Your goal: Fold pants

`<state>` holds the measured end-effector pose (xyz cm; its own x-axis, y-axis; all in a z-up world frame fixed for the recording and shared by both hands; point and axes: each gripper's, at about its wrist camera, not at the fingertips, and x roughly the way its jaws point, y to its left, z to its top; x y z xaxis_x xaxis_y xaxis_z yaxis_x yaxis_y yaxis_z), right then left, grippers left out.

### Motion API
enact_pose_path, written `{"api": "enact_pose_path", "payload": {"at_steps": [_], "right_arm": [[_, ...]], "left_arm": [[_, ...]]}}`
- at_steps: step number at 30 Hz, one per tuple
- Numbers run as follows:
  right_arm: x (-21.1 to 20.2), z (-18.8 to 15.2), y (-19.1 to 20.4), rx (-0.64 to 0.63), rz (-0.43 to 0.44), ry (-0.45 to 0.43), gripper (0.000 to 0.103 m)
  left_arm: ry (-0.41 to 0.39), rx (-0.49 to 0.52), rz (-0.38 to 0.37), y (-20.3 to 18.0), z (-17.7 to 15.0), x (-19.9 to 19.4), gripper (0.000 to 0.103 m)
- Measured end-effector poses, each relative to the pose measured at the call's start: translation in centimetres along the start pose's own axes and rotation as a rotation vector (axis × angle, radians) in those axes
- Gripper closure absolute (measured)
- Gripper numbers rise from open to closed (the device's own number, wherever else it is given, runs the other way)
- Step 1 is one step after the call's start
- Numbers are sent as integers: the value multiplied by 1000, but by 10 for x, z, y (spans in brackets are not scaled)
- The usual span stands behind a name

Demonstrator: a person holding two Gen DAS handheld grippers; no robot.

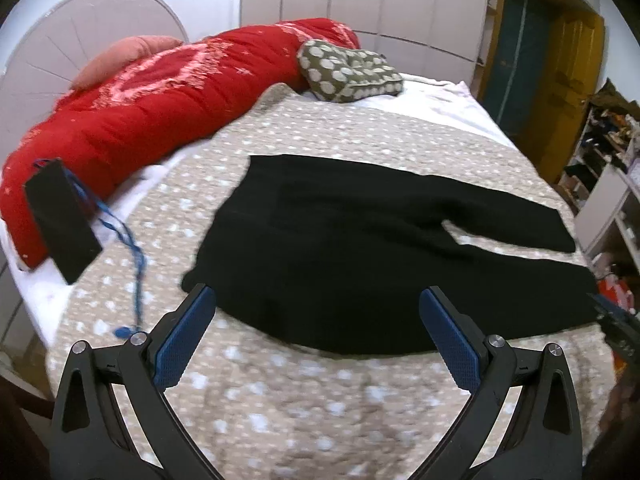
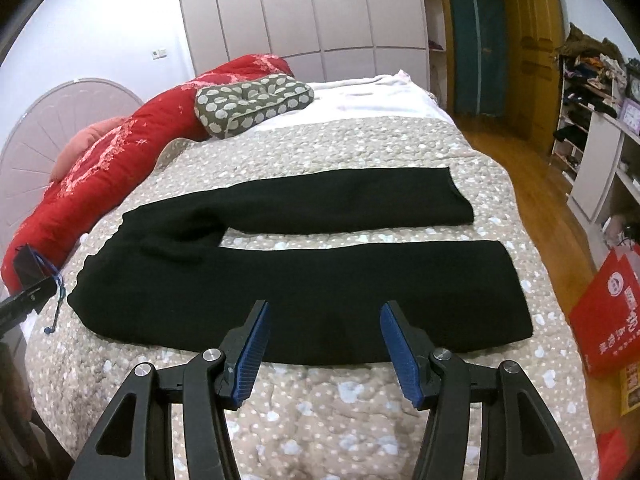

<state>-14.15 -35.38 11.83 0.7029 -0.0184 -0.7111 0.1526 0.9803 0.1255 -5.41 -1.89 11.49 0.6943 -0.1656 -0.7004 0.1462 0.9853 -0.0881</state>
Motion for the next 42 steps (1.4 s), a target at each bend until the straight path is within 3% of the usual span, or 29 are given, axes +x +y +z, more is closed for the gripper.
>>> {"api": "enact_pose_path", "payload": {"at_steps": [12, 42], "right_arm": [[18, 2, 13, -12, 7, 43, 48], [48, -1, 29, -15, 26, 102, 48]], "left_arm": [[51, -6, -23, -42, -4, 18, 1], [106, -24, 20, -30, -18, 48, 1]]}}
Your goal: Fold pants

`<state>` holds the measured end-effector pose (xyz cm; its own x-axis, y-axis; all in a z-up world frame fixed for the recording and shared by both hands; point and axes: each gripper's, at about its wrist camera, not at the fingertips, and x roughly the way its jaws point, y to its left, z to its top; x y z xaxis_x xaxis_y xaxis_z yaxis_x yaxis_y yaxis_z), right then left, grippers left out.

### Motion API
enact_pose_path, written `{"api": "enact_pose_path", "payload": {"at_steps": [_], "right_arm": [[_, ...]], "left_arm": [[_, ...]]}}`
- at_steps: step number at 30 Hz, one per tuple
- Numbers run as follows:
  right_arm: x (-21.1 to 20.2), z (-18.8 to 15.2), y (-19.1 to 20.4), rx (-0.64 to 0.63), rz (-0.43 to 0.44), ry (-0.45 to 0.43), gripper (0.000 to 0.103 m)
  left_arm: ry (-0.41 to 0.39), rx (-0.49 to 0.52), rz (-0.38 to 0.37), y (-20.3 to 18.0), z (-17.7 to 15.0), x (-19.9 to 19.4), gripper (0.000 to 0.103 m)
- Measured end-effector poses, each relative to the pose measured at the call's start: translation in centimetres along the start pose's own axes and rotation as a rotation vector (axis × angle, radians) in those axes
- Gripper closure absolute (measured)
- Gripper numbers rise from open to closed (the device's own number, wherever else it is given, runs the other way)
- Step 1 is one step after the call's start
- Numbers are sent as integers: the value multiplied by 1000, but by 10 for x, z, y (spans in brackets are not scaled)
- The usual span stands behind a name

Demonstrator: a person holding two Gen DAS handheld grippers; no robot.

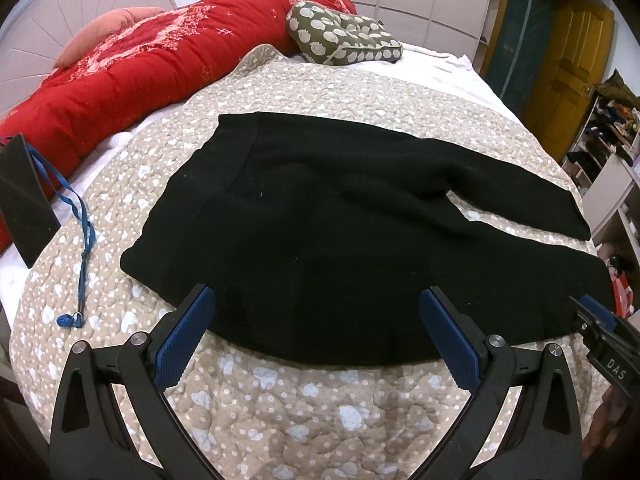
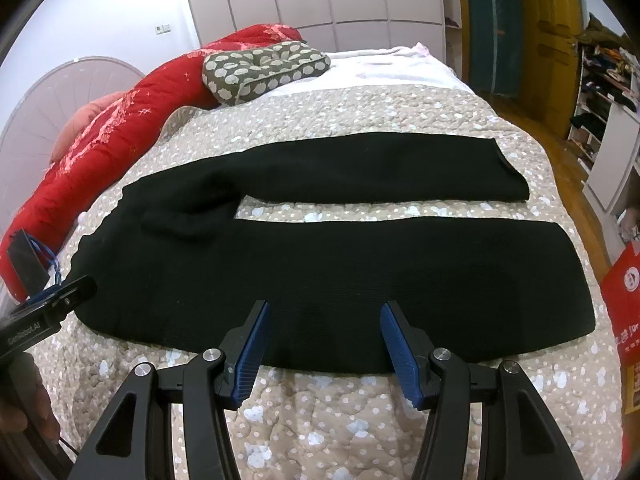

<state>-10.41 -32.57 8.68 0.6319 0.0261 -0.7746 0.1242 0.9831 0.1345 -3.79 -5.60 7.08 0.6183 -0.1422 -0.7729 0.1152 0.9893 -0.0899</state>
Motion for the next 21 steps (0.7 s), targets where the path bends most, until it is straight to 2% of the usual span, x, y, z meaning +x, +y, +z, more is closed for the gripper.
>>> {"api": "enact_pose_path", "payload": {"at_steps": [21], "right_arm": [[4, -2, 3, -5, 7, 12, 48]], "left_arm": [[12, -12, 11, 5, 1, 1, 1]]}}
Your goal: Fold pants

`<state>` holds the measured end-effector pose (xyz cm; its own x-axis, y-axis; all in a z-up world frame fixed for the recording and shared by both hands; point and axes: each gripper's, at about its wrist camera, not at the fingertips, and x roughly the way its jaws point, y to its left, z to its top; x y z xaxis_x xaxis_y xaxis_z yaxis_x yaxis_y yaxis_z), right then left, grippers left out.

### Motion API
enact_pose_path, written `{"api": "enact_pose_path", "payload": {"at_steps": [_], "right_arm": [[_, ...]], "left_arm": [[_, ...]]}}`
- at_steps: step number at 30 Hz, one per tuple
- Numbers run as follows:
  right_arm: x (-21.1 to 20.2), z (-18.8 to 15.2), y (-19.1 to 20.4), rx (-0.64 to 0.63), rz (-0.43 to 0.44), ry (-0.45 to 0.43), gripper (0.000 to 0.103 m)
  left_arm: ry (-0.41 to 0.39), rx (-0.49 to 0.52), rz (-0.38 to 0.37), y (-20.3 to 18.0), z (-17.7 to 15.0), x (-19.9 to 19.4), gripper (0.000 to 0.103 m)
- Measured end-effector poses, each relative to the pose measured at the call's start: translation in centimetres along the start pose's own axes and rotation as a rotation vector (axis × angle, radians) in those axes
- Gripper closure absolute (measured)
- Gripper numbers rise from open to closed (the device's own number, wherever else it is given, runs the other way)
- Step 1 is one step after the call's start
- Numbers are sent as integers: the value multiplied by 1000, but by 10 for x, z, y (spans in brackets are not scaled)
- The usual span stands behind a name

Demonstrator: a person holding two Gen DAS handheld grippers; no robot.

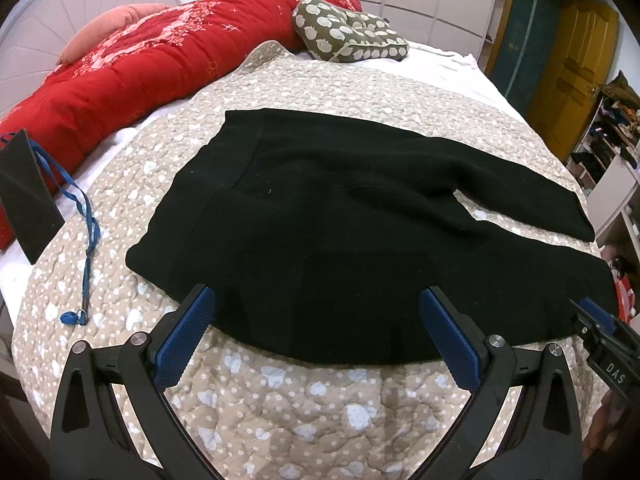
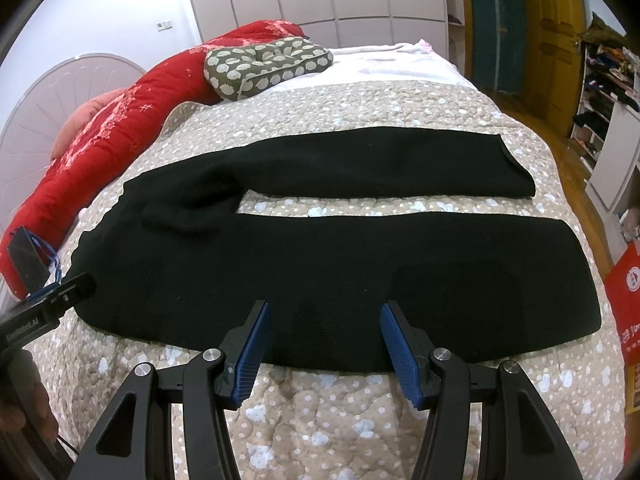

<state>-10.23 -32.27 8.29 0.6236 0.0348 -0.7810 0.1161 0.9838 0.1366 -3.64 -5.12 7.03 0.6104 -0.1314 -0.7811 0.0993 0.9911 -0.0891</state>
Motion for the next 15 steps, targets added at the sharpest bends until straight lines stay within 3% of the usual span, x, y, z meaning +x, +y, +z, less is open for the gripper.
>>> {"api": "enact_pose_path", "payload": {"at_steps": [15], "right_arm": [[1, 0, 3, -11, 2, 9, 48]], "left_arm": [[10, -8, -1, 1, 2, 1, 1]]}}
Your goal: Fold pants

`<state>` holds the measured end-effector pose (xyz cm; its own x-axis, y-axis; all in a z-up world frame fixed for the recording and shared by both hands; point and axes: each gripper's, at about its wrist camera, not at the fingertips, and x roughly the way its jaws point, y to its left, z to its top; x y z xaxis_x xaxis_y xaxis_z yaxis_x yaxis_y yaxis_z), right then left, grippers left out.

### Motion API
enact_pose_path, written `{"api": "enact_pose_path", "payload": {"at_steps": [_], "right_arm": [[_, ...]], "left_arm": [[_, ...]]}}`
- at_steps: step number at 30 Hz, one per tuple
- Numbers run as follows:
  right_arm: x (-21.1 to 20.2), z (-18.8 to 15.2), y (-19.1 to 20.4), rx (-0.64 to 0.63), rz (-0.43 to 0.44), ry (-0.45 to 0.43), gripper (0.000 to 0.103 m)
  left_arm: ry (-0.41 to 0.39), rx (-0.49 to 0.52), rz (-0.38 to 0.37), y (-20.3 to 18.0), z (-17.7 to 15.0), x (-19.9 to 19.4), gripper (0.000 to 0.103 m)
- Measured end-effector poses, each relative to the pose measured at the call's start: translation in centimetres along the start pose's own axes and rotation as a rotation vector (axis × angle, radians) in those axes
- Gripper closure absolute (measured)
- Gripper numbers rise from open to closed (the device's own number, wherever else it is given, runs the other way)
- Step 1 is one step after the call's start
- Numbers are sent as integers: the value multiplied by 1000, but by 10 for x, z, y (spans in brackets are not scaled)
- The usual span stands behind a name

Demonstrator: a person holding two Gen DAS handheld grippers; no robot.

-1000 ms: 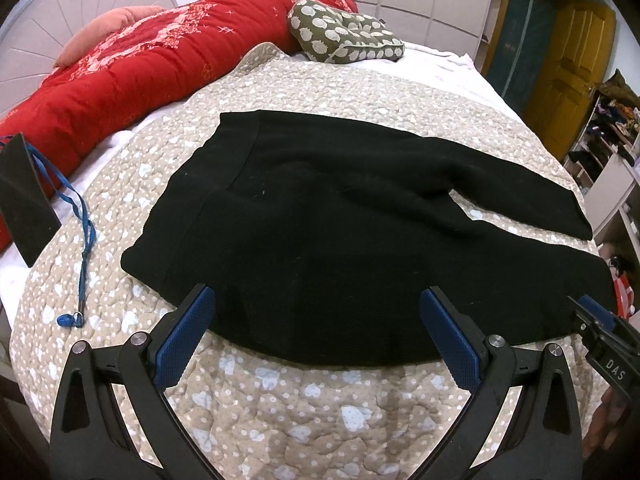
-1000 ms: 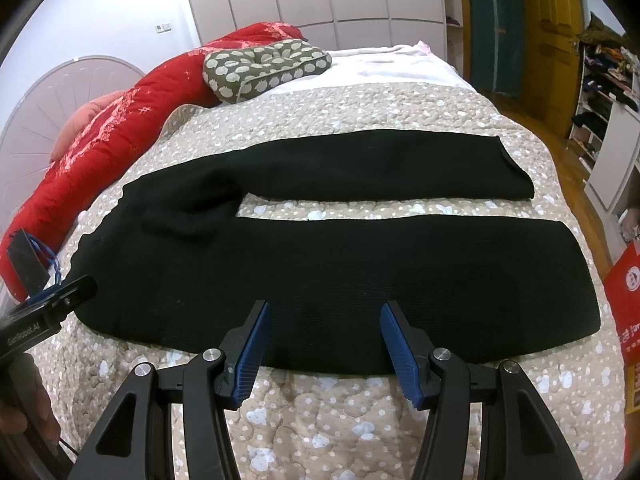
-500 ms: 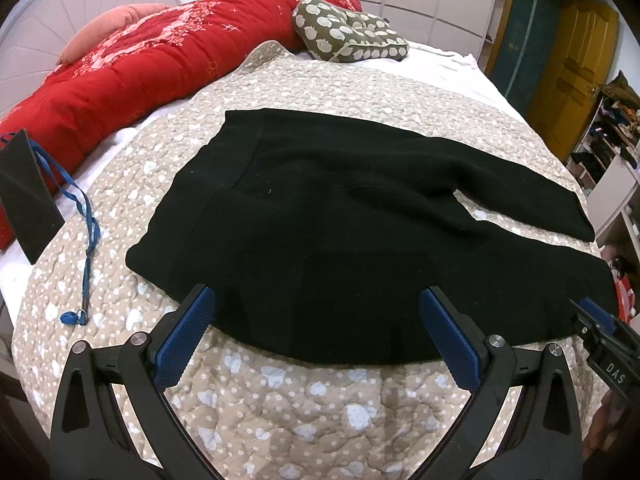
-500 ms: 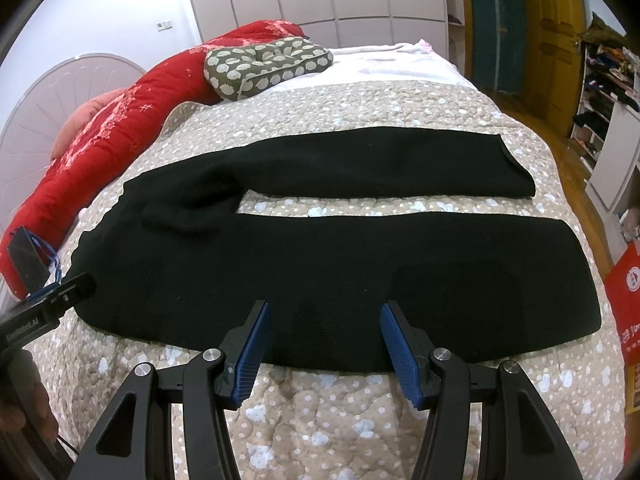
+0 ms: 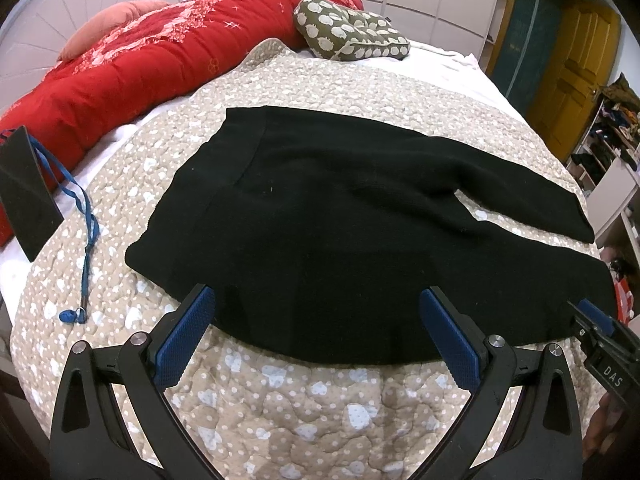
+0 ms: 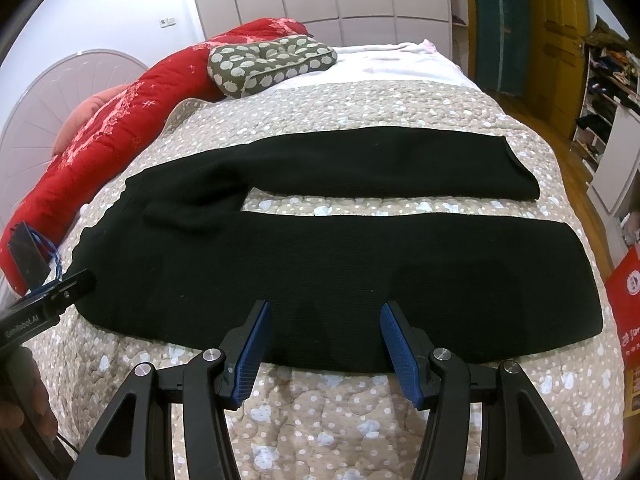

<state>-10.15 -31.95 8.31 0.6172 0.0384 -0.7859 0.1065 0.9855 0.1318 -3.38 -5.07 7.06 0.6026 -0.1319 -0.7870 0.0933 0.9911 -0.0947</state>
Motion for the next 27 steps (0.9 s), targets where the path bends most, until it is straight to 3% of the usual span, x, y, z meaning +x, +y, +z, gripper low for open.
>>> {"api": "enact_pose_path", "payload": {"at_steps": [27], "right_arm": [[5, -4, -3, -2, -13, 18, 48]], "left_arm": [[30, -25, -10, 14, -6, -2, 1]]}}
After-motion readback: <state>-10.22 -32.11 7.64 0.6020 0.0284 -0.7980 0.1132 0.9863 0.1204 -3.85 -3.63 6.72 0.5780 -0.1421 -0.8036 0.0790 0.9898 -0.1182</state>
